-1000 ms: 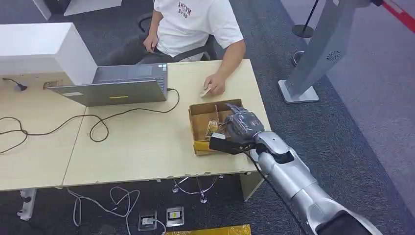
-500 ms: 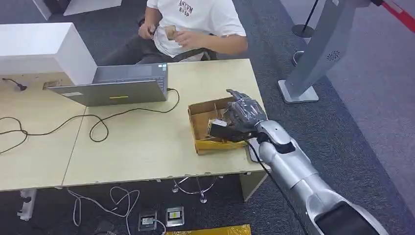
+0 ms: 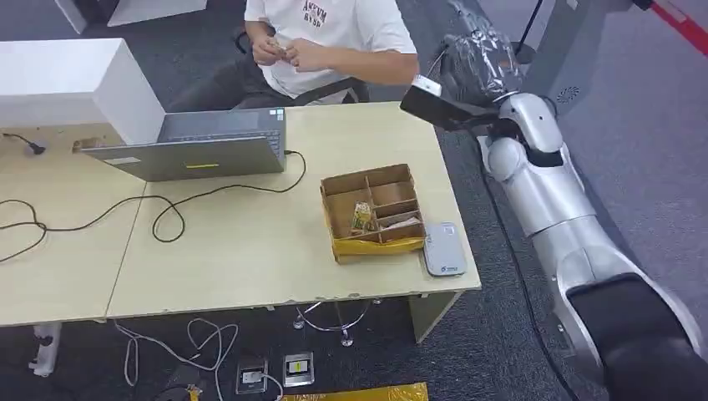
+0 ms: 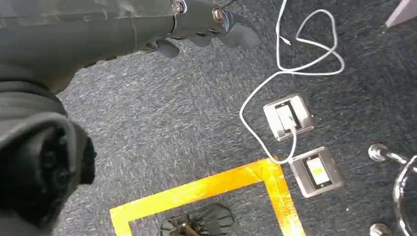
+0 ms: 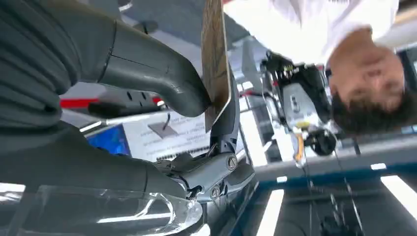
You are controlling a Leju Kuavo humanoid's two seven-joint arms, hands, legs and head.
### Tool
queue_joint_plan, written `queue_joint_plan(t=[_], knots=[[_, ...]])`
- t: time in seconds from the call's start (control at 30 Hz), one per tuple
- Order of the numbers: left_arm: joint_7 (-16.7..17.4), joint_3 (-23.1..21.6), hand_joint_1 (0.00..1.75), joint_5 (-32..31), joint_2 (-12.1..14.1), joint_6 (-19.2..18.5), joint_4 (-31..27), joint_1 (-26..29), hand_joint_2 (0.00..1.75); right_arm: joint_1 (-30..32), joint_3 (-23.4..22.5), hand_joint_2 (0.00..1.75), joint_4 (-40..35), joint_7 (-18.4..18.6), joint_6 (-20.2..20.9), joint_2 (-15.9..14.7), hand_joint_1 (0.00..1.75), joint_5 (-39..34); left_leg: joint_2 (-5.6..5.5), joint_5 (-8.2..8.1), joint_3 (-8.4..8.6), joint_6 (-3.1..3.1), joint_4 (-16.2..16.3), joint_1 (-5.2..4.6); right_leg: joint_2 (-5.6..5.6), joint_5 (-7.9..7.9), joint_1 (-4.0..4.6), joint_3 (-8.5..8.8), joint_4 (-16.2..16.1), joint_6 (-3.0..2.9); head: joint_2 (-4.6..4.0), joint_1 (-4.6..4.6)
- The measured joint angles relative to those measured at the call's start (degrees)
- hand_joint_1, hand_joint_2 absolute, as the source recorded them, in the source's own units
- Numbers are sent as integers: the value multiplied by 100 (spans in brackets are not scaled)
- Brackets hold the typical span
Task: Pass the card to the sensor for recognition and then transmit it.
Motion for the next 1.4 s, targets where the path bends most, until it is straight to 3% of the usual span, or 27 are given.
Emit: queue_joint_plan(t=[0.13, 0.33, 0.63, 1.07, 1.13, 1.4], knots=[[-131, -31, 0, 44, -59, 144, -15, 6, 0, -389, 0, 175, 249, -164, 48, 22, 175, 57, -1, 0, -1, 0, -1, 2, -2, 0, 1, 3, 1, 0, 0, 0], [-151, -76, 0, 42, -173, 155, -26, 24, 0, -730, 20, 175, 994, -393, 212, 293, 175, 98, -4, 1, -5, 0, -1, 2, -3, 0, 1, 2, 2, 0, 0, 2], [-39, -149, 0, -94, -195, -31, -57, -66, 0, -1205, 216, 175, 2090, -170, 783, 769, 175, 389, -4, 2, -6, -1, 0, 2, -7, 0, 2, 1, 4, 0, 0, 0], [59, -328, 0, -269, -105, -131, -57, -101, 0, -1556, 431, 175, 2750, -9, 850, 852, 175, 512, -5, 2, -6, -1, 1, 2, -8, 1, 1, 1, 3, 0, 0, 2], [59, -369, 0, -277, -92, -133, -57, -99, 0, -1575, 448, 175, 2804, 0, 868, 852, 2, 555, -5, 2, -6, -1, 1, 2, -6, 1, 1, 0, 3, 0, 0, 0], [101, -413, 0, -264, -92, -142, -57, -99, 0, -1591, 584, 175, 2933, -77, 828, 855, 0, 704, -5, 2, -5, -1, 1, 4, -5, 1, 3, 0, 4, 0, 0, 2]])
